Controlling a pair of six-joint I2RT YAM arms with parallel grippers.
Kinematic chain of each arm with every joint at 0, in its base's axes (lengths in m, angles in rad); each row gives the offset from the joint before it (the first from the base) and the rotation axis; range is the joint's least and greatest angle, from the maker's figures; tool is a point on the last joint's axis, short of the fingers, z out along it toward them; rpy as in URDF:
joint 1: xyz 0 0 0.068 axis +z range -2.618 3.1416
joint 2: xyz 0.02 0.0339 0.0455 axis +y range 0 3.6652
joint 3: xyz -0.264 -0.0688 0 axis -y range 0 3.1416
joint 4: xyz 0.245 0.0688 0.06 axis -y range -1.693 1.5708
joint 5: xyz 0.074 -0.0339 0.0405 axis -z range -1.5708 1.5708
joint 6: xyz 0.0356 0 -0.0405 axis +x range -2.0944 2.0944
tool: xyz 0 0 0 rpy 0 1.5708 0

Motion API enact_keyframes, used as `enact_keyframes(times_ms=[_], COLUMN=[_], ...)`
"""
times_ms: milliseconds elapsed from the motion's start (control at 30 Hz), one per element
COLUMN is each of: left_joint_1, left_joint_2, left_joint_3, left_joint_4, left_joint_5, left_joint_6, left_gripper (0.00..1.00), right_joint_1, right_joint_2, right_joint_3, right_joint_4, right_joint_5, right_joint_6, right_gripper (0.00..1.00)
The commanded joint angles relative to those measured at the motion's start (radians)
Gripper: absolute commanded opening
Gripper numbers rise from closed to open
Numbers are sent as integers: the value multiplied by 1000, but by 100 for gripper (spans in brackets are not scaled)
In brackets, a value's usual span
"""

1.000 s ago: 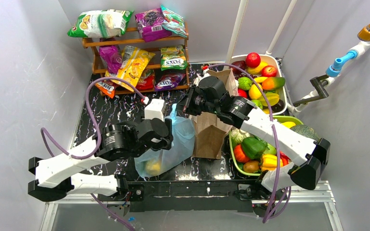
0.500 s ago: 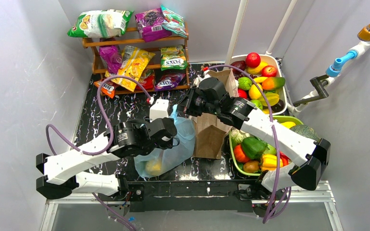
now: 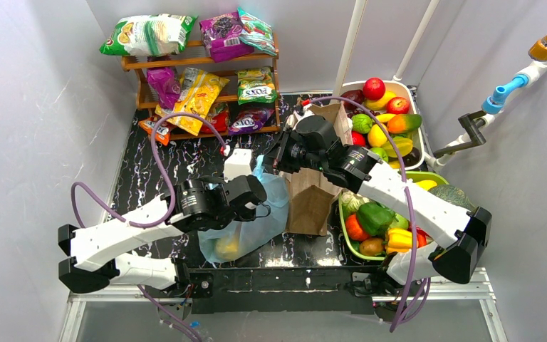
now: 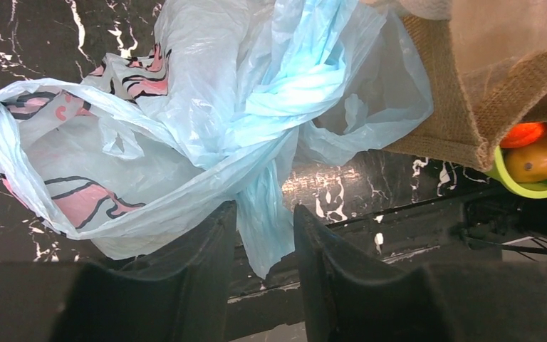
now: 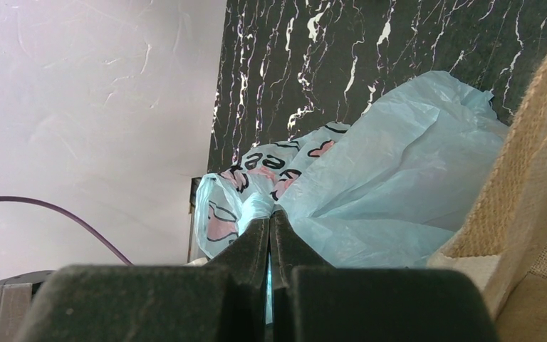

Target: Place the food into the grocery bag and tie it

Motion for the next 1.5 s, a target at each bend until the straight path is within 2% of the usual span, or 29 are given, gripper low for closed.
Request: enact_keyframes(times_ms=[0, 100, 200, 300, 333, 500, 700, 1000, 1133, 1333, 1467], left_joint_1=[10, 14, 19, 18, 19, 19, 19, 19, 17, 19, 19], left_joint_2=[27, 43, 47, 37, 28, -21, -145, -404, -515, -688, -673], left_joint_3=[31, 29, 18, 6, 2, -11, -90, -236, -333, -454, -414], left_joint_4=[-76, -86, -77, -69, -65, -51, -20, -118, -141, -142, -141], left_joint_5=[-54, -56, -50, -56, -58, -32, 102, 297, 361, 379, 340], left_joint_6=[-25, -30, -30, -26, -25, 5, 80, 55, -18, -143, -123], left_gripper=[33, 32, 27, 9, 0, 0, 0, 0, 0, 0, 0], right_joint_1=[6, 6, 6, 6, 6, 4, -29, -111, -141, -160, -161], right_joint_2=[-35, -29, -27, -32, -34, -35, -25, 12, 34, 52, 60], right_joint_3=[-10, 3, 8, 0, -3, 0, 24, 53, 49, 9, 24], right_joint_4=[47, 45, 43, 49, 52, 49, 31, 18, 21, 39, 45], right_joint_5=[17, 15, 13, 14, 16, 31, 37, 44, 44, 12, -84], right_joint_6=[5, 5, 7, 9, 10, 13, 26, 55, 59, 38, -16], right_gripper=[1, 1, 1, 1, 1, 1, 1, 1, 1, 1, 1])
